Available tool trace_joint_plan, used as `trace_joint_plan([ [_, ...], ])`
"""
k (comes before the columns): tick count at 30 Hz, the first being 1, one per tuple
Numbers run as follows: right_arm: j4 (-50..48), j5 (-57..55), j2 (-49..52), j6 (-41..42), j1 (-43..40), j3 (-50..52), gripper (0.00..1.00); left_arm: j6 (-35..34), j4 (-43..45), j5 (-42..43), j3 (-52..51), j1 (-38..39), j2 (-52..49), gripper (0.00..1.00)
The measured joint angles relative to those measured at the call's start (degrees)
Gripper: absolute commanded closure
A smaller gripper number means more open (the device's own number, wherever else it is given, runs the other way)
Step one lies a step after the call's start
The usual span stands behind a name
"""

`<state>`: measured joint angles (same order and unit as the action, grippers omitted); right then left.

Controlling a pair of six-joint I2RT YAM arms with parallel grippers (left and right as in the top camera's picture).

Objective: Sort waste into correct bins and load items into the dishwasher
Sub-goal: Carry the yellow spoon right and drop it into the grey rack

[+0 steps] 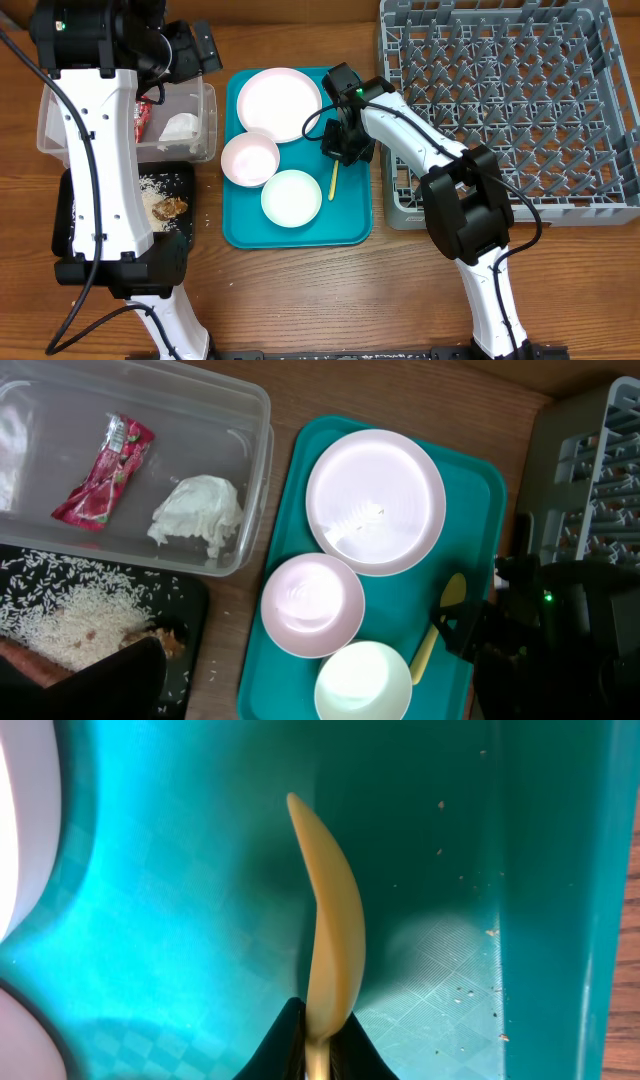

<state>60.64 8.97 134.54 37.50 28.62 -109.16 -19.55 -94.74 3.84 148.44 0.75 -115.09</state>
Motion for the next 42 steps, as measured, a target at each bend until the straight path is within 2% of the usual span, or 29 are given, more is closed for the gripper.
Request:
trace_joint_plan([
  [5, 1.07, 0.63, 0.0, -0.11, -0.28, -0.28, 0.96, 0.0, 0.0, 0.0, 0.0, 0.0, 0.0, 0.0],
  [11, 9.18, 0.61, 0.09, -3.23, -2.23, -4.17, 0.96, 0.0, 0.02, 0.0, 0.0, 0.0, 0.0, 0.0],
  [18, 22.01, -1.16, -0.57, -13.79, -6.64, -21.44, 0.96, 0.02, 1.77, -1.09, 0.0, 0.0, 0.0, 0.0],
  [23, 26.58, -3.82, -3.89, -22.47, -9.44, -27.06, 0.96, 0.02, 1.79, -2.84, 0.0, 0.0, 0.0, 0.0],
  [31, 25.64, -10.36, -5.05, -28.92, -12.5, -25.14, 0.96, 0.02, 1.79, -3.3, 0.0, 0.0, 0.0, 0.0],
  [42, 21.53, -12.17, -5.05, -31.08, -13.92, -19.02, 0.96, 0.02, 1.92, -3.28, 0.0, 0.0, 0.0, 0.0],
])
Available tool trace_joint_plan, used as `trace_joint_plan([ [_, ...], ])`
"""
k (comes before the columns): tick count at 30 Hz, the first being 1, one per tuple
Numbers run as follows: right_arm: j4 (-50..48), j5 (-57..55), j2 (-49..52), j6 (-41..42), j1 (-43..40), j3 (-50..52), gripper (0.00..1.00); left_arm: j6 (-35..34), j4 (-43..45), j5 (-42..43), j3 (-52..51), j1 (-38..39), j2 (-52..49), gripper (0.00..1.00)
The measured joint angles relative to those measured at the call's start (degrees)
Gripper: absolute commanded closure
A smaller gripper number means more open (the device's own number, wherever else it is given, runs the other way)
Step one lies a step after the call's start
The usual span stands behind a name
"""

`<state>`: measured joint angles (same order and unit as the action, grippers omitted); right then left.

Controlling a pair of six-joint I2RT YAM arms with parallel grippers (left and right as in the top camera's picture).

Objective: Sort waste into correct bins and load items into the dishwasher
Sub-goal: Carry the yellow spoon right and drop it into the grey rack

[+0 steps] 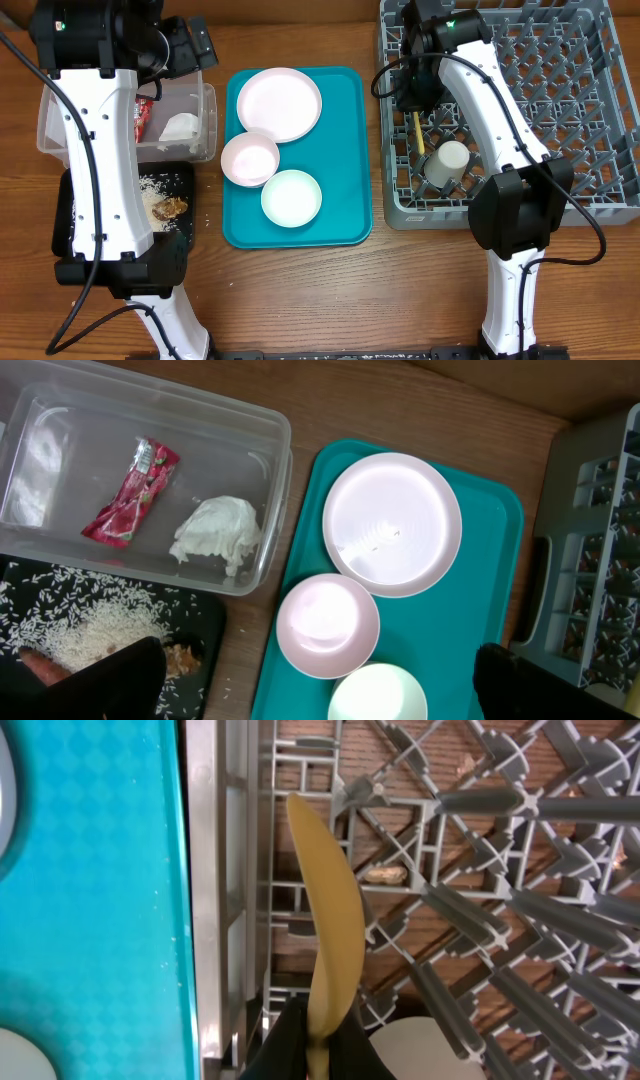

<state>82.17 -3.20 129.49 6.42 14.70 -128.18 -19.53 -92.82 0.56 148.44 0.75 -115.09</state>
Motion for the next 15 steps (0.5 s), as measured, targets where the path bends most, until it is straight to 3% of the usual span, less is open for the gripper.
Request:
trace_joint_plan([
  [6, -0.66, 1.33, 0.0, -0.02, -0.04, 0.07, 0.96, 0.0, 0.0, -0.02, 0.0, 0.0, 0.0, 0.0],
  [9, -0.63, 1.51, 0.0, 0.31, -0.02, 0.11, 0.83, 0.0, 0.0, 0.0, 0.0, 0.0, 0.0, 0.0],
  [12, -0.66, 1.6, 0.0, 0.87, -0.04, 0.13, 0.55, 0.0, 0.04, 0.02, 0.0, 0.0, 0.0, 0.0],
  [15, -0.59, 1.73, 0.0, 0.7, -0.04, 0.17, 0.52, 0.0, 0.68, 0.02, 0.0, 0.0, 0.0, 0.0],
])
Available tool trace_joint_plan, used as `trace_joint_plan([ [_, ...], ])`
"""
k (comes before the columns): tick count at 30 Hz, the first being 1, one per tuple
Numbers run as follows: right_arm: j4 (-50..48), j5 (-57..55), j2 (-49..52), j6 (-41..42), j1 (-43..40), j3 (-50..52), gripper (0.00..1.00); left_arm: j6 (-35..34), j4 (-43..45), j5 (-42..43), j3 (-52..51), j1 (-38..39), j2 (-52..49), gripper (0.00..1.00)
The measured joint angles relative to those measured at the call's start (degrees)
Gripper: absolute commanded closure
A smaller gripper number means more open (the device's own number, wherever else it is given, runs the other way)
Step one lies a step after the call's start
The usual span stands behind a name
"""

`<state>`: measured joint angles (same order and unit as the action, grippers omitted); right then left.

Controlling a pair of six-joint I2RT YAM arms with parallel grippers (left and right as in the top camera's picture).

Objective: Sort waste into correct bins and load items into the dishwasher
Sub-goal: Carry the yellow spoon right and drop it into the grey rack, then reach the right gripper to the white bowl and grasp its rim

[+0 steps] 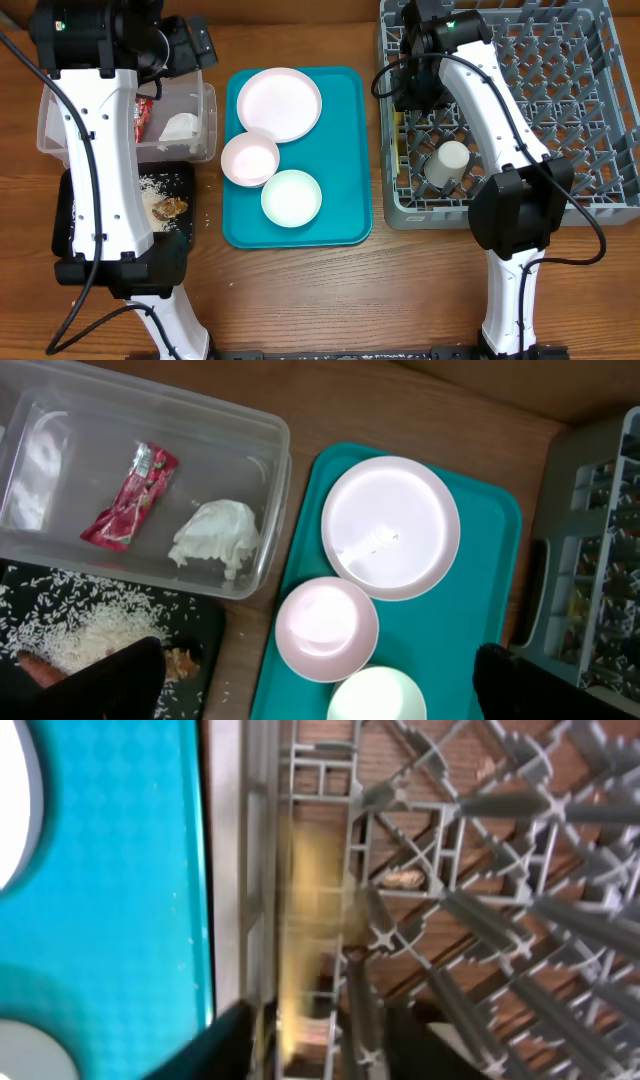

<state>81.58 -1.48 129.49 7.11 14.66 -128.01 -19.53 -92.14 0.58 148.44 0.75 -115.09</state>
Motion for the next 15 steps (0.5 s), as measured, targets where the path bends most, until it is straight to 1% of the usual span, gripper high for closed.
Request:
trace_joint_plan([
  [4, 0.0, 1.05, 0.0, 0.09, 0.02, -0.02, 0.52, 0.0, 1.53, 0.0, 0.0, -0.07, 0.0, 0.0],
  [10, 1.01, 6.12, 0.0, 0.5, 0.66, -1.66, 0.52, -0.02, 2.67, -0.42, 1.11, -1.64, 1.11, 0.0],
  [15, 1.97, 7.61, 0.0, 2.14, 4.94, -2.08, 0.52, -1.07, 2.78, -2.34, 2.01, -5.49, 5.29, 0.0],
])
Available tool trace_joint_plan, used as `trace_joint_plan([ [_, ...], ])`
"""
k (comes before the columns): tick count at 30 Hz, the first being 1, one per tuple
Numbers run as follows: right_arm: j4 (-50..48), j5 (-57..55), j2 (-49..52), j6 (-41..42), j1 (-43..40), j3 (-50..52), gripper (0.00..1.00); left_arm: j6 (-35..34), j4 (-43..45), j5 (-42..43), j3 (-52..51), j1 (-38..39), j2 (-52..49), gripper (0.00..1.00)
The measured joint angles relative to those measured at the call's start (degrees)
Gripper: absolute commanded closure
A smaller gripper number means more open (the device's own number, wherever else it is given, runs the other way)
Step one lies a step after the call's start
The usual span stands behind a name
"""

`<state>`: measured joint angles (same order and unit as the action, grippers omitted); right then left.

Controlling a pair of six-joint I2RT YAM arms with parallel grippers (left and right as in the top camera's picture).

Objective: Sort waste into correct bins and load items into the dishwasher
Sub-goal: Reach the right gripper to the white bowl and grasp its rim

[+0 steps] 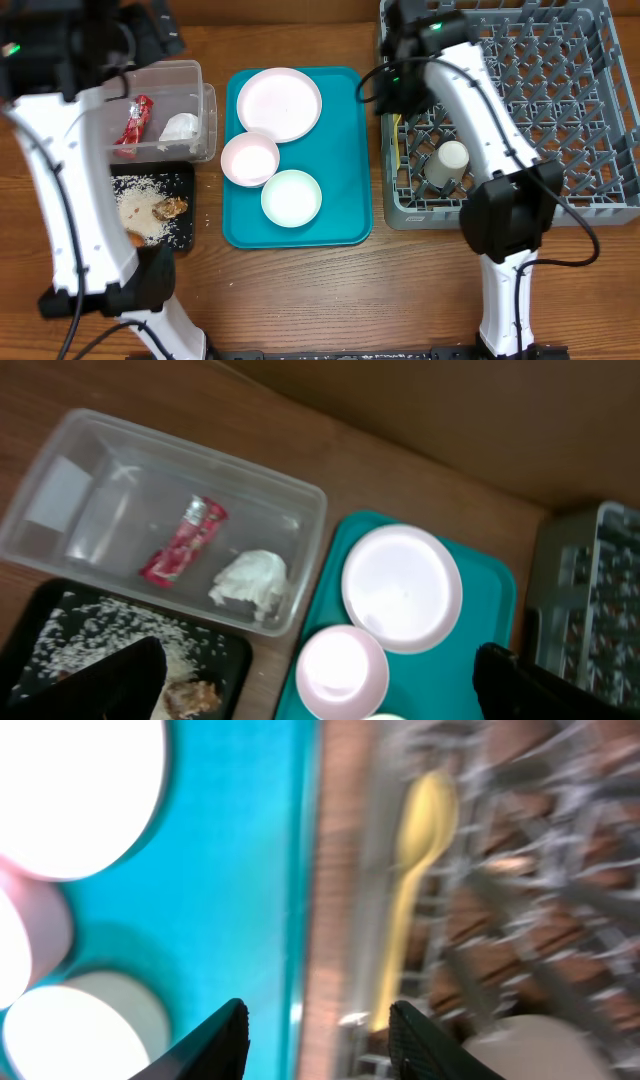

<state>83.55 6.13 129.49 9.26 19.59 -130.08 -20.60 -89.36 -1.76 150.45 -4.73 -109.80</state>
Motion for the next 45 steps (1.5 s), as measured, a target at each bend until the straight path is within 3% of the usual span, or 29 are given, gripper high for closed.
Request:
trace_joint_plan([
  [6, -2.54, 1.73, -0.17, 1.88, 8.85, 2.4, 0.54, -0.48, -0.24, -0.98, 1.09, -3.5, 2.99, 0.0],
  [11, -7.69, 3.87, -0.22, 4.42, 15.58, 10.21, 0.62, -0.46, -0.68, -1.09, 1.09, -3.56, 2.51, 0.0],
  [20, -15.34, 5.27, -0.22, 10.08, 18.84, 22.67, 0.65, -0.48, -0.68, -1.09, 1.09, -3.56, 2.38, 0.0],
  [27, -17.22, 5.4, -0.24, 11.45, 18.64, 24.79, 0.96, -0.48, -0.68, -1.11, 1.09, -3.56, 2.38, 0.0],
  [39, -12.22, 5.44, -1.16, 12.57, 15.96, 24.79, 0.96, -0.48, -0.68, -1.11, 1.09, -3.56, 2.38, 0.0],
  [45, -7.98, 0.7, -7.8, 12.28, 13.14, 24.79, 0.96, -0.48, -0.68, -1.09, 1.09, -3.56, 2.38, 0.0],
])
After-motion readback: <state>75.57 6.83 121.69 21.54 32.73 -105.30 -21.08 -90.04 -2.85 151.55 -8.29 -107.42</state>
